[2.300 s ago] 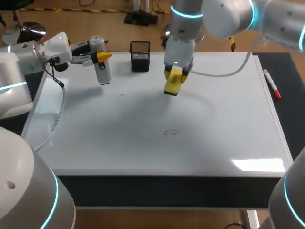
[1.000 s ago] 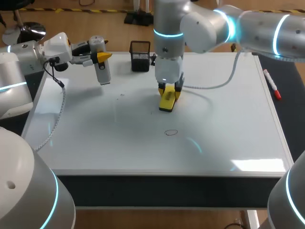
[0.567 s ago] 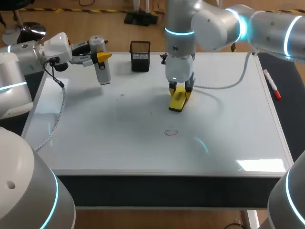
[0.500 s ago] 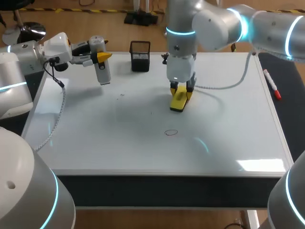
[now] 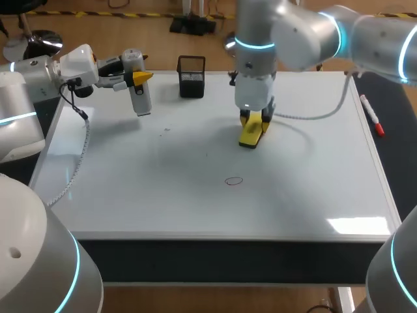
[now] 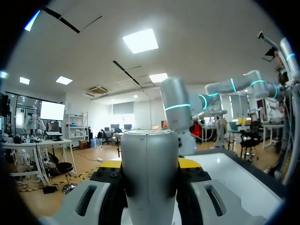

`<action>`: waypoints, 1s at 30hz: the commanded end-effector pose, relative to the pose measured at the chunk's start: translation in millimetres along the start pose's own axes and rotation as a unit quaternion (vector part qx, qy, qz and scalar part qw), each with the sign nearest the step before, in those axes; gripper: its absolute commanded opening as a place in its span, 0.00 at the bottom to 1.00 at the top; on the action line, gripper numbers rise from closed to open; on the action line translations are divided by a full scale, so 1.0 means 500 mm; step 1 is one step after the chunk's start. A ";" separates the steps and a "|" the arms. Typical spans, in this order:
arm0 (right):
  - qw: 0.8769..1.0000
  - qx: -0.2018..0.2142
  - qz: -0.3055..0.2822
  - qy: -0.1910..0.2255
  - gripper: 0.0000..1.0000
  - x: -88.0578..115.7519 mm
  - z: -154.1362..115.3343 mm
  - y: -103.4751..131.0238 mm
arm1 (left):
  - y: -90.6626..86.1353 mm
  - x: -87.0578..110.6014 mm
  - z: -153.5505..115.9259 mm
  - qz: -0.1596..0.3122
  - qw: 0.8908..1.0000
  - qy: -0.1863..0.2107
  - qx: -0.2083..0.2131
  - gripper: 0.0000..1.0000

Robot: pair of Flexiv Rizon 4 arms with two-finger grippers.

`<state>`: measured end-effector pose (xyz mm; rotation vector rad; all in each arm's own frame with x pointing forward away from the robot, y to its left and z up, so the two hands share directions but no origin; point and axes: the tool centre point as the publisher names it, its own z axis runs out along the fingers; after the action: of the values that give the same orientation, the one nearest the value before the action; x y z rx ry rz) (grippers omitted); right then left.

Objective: Pick up the inspection probe, press it on each red-marked spot on the whiteboard one by one, put down the probe, pick up the eraser, and wipe off all the red marks.

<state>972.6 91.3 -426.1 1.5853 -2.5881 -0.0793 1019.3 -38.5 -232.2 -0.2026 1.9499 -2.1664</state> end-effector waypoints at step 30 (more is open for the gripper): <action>0.999 0.033 -0.015 -0.040 0.00 -0.039 -0.129 0.018 | 0.000 0.002 0.001 0.002 1.000 -0.002 0.001 0.00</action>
<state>985.4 102.9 -356.6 1.6711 -2.6512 -0.0940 1019.4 -38.5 -232.3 -0.2027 1.9500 -2.1663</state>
